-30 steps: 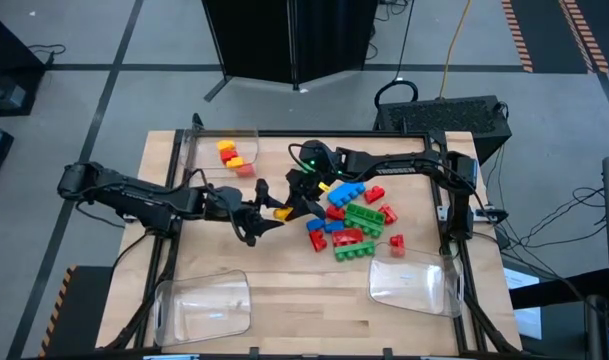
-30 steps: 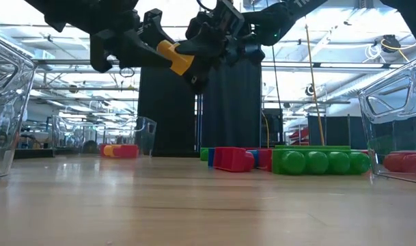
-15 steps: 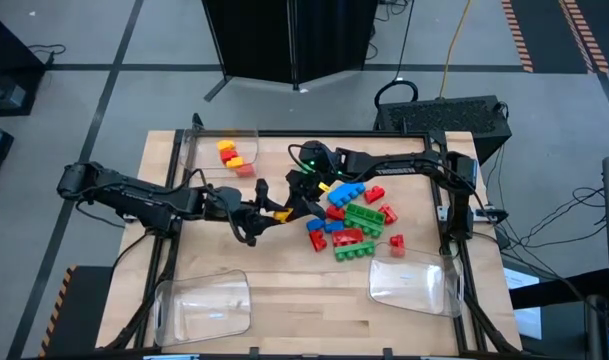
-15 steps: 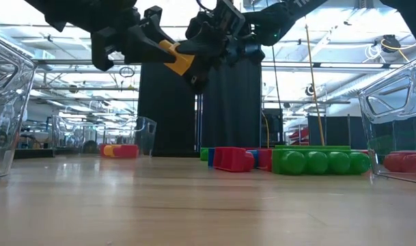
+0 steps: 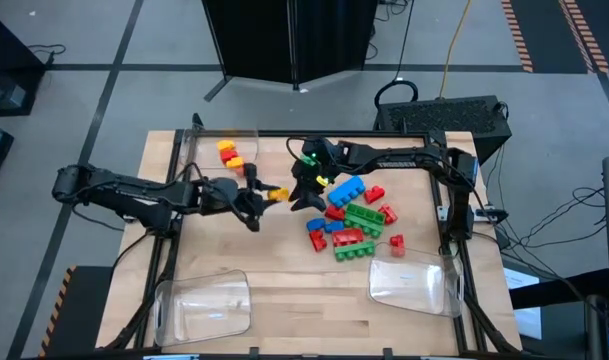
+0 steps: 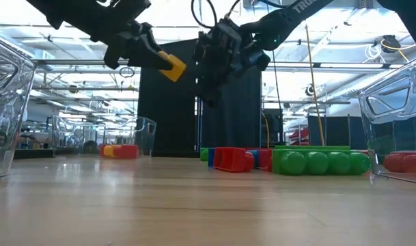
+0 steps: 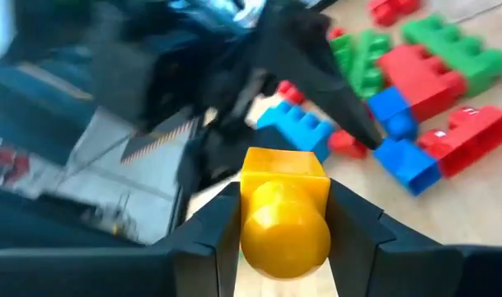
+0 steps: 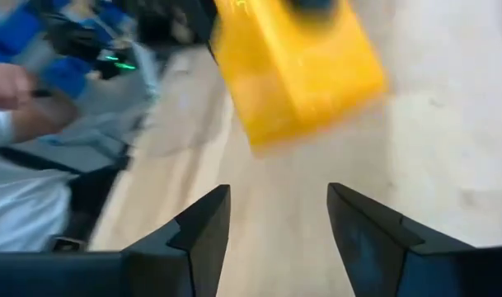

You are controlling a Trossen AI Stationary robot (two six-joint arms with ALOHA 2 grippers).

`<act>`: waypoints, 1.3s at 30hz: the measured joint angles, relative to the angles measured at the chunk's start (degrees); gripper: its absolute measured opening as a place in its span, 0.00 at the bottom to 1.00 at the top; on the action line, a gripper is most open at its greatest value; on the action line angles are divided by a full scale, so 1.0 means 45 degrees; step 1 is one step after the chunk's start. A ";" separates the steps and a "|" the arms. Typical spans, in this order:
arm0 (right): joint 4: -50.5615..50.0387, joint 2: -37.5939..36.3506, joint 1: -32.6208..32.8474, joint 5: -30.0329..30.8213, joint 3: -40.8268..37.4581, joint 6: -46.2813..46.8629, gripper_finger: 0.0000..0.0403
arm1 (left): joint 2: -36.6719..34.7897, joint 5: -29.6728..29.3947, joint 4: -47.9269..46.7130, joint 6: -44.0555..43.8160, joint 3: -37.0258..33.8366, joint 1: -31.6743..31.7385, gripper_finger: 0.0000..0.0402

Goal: Sort blocks by size
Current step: Put the one-stud yellow game piece into the top transparent bin

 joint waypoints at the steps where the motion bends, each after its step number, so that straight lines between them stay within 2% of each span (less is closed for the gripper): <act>1: -0.0176 0.0000 -0.0042 0.0234 0.0000 -0.0041 0.48 | -0.0207 -0.0090 -0.0316 -0.0254 0.0000 0.0150 0.33; 9: -0.0656 0.0000 0.0003 0.0580 0.0000 -0.0345 0.45 | -0.1848 -0.0251 -0.2602 -0.2086 0.0000 0.1729 0.33; 18: -0.0907 0.0000 0.0392 0.0616 -0.0376 -0.0714 0.45 | -0.3011 -0.0353 -0.4299 -0.3178 0.0000 0.3600 0.33; 24: -0.0662 0.0000 0.0415 0.0950 -0.1432 -0.0578 0.45 | -0.3223 -0.0353 -0.4585 -0.3569 0.0000 0.4645 0.33; 29: 0.0828 -0.0251 0.0414 0.1193 -0.2776 0.0213 0.45 | -0.3218 -0.0508 -0.4633 -0.4187 0.0000 0.5628 0.33; 35: 0.2371 -0.1440 0.0501 0.1354 -0.4422 0.1080 0.45 | -0.3117 -0.0517 -0.5038 -0.5103 0.0000 0.7084 0.32; 39: 0.2683 -0.2700 0.0759 0.2650 -0.5270 0.1322 0.45 | -0.2709 -0.0116 -0.5178 -0.5511 0.0000 0.8047 0.32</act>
